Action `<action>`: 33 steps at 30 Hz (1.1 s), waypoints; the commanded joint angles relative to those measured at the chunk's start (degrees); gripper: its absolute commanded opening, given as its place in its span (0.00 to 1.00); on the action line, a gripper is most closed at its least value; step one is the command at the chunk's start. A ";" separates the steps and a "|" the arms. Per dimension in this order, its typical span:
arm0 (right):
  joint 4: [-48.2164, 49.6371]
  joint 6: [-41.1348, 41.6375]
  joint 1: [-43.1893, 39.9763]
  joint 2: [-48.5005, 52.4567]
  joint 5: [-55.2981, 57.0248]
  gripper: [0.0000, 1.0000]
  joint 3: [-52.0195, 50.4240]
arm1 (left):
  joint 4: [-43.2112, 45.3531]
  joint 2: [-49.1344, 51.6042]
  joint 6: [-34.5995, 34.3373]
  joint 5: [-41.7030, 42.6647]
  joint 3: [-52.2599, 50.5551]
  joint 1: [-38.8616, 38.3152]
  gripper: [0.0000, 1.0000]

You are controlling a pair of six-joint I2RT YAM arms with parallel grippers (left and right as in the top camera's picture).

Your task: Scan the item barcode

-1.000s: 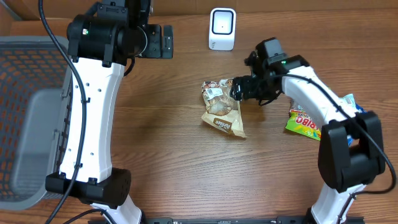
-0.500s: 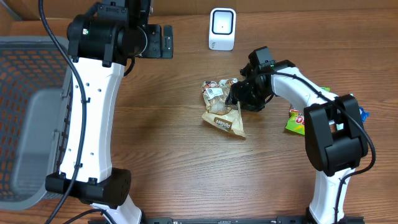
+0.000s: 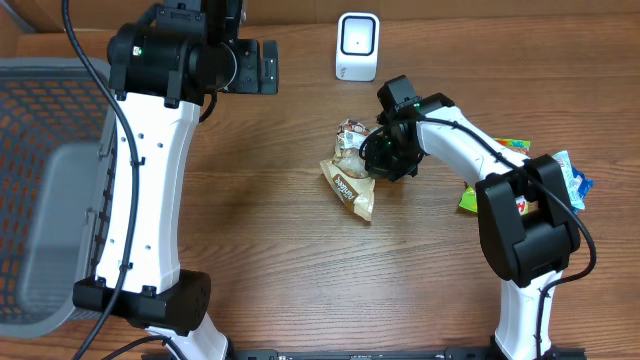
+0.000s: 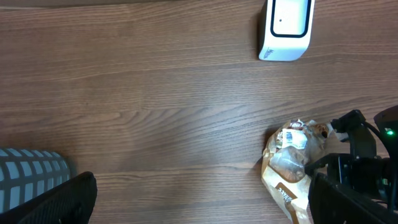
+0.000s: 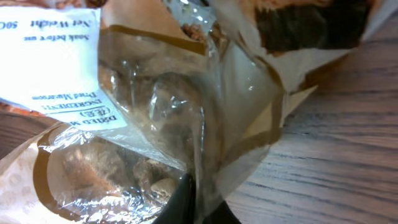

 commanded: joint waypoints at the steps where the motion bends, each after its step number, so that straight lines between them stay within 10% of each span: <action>1: -0.59 -0.13 -0.83 -0.28 3.78 0.04 1.31 | 0.20 0.48 1.11 -0.33 -0.15 0.20 1.00; 23: -21.11 -4.33 10.64 -14.64 66.88 0.04 1.36 | 0.20 0.48 1.11 -0.33 -0.15 0.20 1.00; 33: -21.92 -8.81 14.73 -10.78 69.92 0.04 1.22 | 0.20 0.48 1.11 -0.33 -0.15 0.20 1.00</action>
